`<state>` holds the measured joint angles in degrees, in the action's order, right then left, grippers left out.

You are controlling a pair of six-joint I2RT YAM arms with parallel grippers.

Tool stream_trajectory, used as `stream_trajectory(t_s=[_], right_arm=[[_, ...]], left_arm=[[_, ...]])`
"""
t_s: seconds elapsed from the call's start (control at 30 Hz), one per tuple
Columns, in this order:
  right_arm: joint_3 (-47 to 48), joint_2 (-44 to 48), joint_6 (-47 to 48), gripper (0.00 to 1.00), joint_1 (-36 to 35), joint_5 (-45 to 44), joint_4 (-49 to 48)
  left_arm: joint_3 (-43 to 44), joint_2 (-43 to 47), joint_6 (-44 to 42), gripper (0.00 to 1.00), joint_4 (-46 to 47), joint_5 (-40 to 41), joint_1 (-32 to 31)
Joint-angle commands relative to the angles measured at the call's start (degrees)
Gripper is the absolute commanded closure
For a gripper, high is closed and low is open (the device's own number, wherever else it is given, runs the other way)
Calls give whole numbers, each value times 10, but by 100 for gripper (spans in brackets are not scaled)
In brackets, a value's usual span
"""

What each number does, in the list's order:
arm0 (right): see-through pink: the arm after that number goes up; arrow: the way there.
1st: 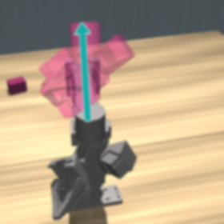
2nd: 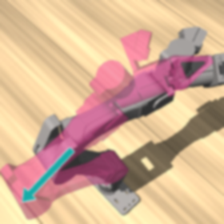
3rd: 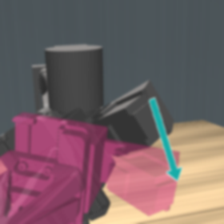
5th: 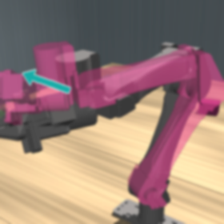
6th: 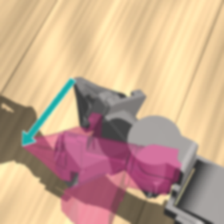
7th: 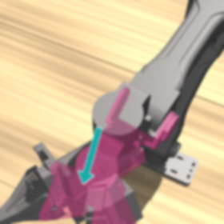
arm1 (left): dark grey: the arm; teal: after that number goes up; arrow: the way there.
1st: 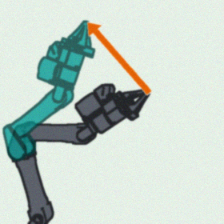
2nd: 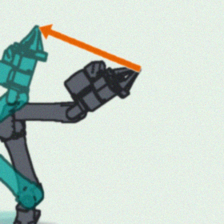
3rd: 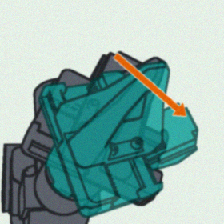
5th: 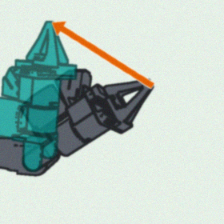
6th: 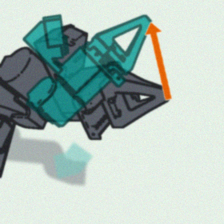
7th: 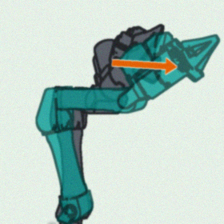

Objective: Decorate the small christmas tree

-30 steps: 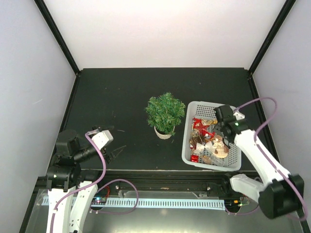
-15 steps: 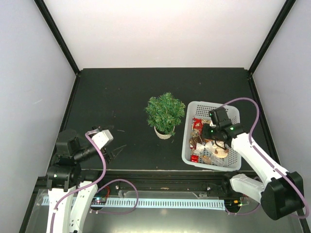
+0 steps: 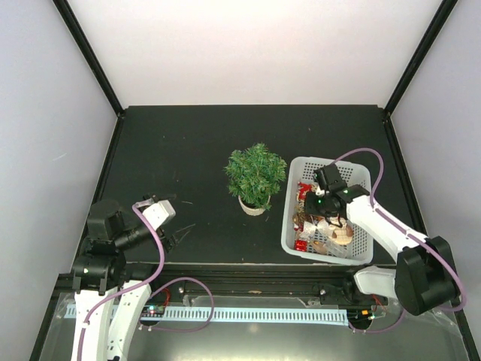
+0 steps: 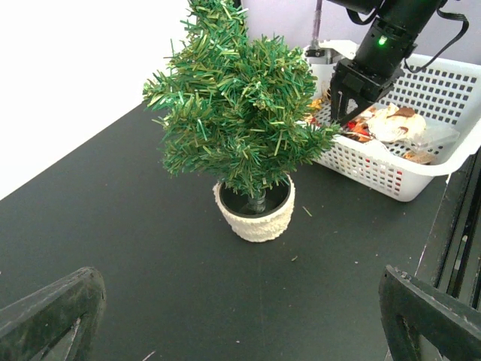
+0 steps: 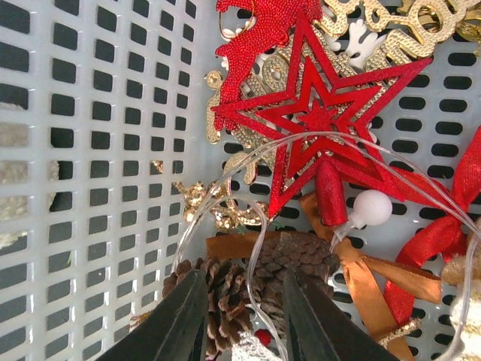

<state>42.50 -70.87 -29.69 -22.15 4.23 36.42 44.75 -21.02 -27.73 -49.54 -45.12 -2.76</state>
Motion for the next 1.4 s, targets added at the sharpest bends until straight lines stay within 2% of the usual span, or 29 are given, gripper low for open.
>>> stream_trajectory(t_s=[0.0,0.77,0.97,1.07,1.37], right_arm=[[0,-12,8,69,-3,3,-28],[-13,-63,16,75,-3,-7,-50],[-9,-67,17,92,-3,-7,-48],[-4,-53,15,99,-3,-5,-44],[53,66,-5,99,-3,-12,36]], left_arm=[[2,1,9,1,7,5,-2],[2,8,7,1,8,3,-3],[1,13,7,1,7,0,-3],[1,13,7,1,7,0,-3],[1,12,8,1,9,0,-3]])
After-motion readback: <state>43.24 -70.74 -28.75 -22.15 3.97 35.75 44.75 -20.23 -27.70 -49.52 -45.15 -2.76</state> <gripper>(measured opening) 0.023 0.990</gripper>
